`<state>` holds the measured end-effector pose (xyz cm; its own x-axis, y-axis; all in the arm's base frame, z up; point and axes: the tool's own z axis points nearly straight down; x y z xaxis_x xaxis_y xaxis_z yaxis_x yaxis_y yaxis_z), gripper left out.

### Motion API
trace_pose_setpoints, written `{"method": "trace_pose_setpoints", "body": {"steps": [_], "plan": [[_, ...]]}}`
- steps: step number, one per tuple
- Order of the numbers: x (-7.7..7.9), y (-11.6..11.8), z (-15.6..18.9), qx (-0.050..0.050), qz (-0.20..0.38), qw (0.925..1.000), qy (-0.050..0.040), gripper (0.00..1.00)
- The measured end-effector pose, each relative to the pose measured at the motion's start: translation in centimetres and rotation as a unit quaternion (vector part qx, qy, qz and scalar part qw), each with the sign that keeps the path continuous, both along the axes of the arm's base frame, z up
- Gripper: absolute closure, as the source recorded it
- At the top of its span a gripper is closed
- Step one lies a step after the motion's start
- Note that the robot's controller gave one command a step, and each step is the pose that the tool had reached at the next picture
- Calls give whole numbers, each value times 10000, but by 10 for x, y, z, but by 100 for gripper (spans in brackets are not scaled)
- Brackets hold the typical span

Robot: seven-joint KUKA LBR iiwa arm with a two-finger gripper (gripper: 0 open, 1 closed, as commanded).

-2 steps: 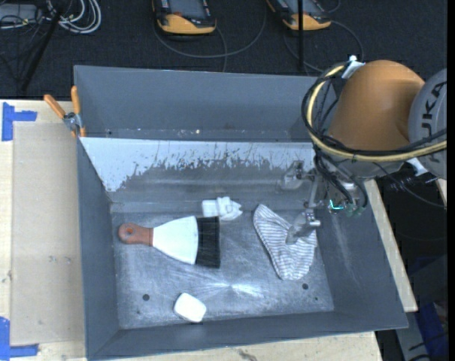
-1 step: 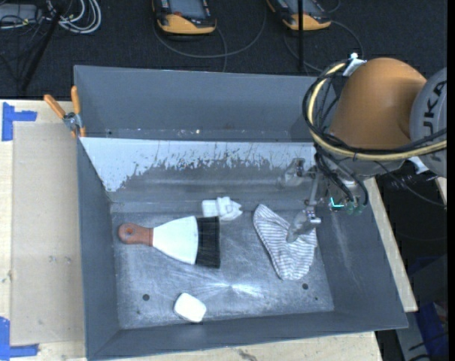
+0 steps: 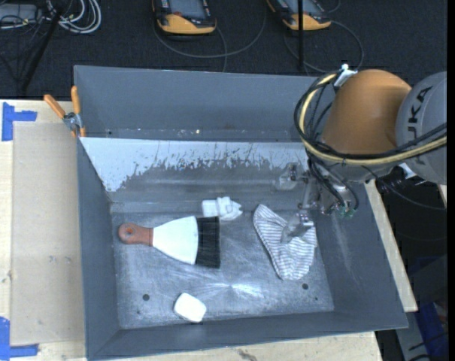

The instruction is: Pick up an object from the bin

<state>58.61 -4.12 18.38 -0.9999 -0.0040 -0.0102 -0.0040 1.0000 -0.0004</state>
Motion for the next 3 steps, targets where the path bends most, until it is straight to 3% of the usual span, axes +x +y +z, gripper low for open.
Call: {"method": "trace_pose_setpoints", "body": {"steps": [1,2,3], "plan": [[1,-7,-63,0,356,9994,33,0],[2,-39,-106,13,263,9996,85,100],[2,-39,-106,12,265,9996,83,100]]}}
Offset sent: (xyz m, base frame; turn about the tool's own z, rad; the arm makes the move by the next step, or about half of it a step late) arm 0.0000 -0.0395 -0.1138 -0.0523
